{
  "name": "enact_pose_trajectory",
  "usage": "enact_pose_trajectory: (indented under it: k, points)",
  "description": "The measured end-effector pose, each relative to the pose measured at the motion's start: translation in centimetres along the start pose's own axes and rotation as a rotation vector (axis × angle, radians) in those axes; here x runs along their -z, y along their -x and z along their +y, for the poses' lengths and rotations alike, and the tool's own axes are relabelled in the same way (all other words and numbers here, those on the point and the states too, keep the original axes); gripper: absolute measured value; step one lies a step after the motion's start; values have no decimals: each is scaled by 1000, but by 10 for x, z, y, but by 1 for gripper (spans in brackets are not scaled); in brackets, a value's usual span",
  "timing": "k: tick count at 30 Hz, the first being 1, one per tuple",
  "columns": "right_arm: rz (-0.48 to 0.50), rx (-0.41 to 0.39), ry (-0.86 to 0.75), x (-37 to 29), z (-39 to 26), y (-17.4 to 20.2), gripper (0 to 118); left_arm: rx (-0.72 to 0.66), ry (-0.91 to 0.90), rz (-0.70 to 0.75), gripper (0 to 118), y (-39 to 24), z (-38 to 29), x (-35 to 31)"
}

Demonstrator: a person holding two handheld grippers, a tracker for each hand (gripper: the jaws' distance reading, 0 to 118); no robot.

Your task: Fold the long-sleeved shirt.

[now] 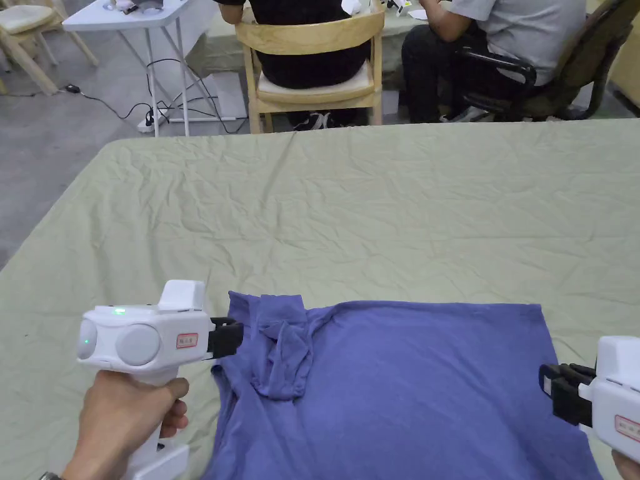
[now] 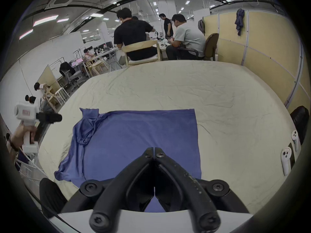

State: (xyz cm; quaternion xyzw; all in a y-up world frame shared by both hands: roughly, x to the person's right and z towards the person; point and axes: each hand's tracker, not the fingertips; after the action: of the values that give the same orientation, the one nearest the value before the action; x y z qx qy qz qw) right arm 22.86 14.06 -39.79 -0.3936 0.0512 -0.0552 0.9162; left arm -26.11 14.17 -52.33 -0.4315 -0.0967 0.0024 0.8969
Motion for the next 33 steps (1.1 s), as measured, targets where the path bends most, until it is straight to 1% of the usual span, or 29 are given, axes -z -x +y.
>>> enact_pose_trajectory:
  k: [1, 5, 9, 12, 16, 17, 18, 19, 21, 22, 23, 24, 26, 27, 28, 29, 31, 33]
  points:
    - [-3, 1, 12, 6, -1, -2, 0, -4, -3, 4, 49, 1, 8, 9]
    - [-24, 9, 54, 30, -2, -9, 1, -40, -5, -36, 49, 17, 36, 52]
    - [-41, 17, 79, 50, 1, -14, 1, -57, 23, -18, 49, 28, 53, 100]
    - [-49, 13, 95, 62, 3, -16, 1, -58, 70, -41, 49, 31, 56, 136]
    - [-48, 12, 113, 71, 5, -14, 1, -47, 215, -2, 47, 32, 43, 182]
    - [-45, 14, 116, 72, 5, -14, 1, -70, 226, -18, 45, 34, 38, 187]
    - [-41, 16, 120, 73, 5, -14, 1, -95, 177, -30, 45, 36, 36, 184]
    - [-40, 16, 122, 73, 4, -15, 1, -110, 168, -32, 45, 37, 37, 180]
    - [-42, 13, 121, 73, 4, -15, 1, -65, 177, -30, 40, 34, 39, 178]
    - [-42, 12, 122, 74, 4, -15, 1, -28, 171, -27, 33, 32, 38, 175]
    - [-42, 11, 124, 75, 3, -16, 1, -35, 172, -31, 23, 30, 39, 174]
    - [-42, 12, 125, 75, 3, -16, 1, -38, 175, -35, 16, 26, 39, 173]
    - [-41, 16, 124, 75, 4, -18, 1, -18, 173, -10, 14, 18, 39, 174]
    - [-38, 20, 121, 76, 5, -19, 1, 46, 160, -7, 12, 14, 36, 174]
    - [-35, 23, 119, 76, 6, -21, 1, 71, 161, -8, 11, 11, 34, 174]
    - [-34, 24, 117, 77, 9, -23, 1, 68, 173, -4, 11, 11, 34, 176]
    - [-39, 20, 115, 79, 18, -28, 1, 14, 172, -17, 11, 18, 36, 175]
    - [-48, 4, 108, 81, 34, -35, 1, -74, 173, -46, 10, 27, 35, 177]
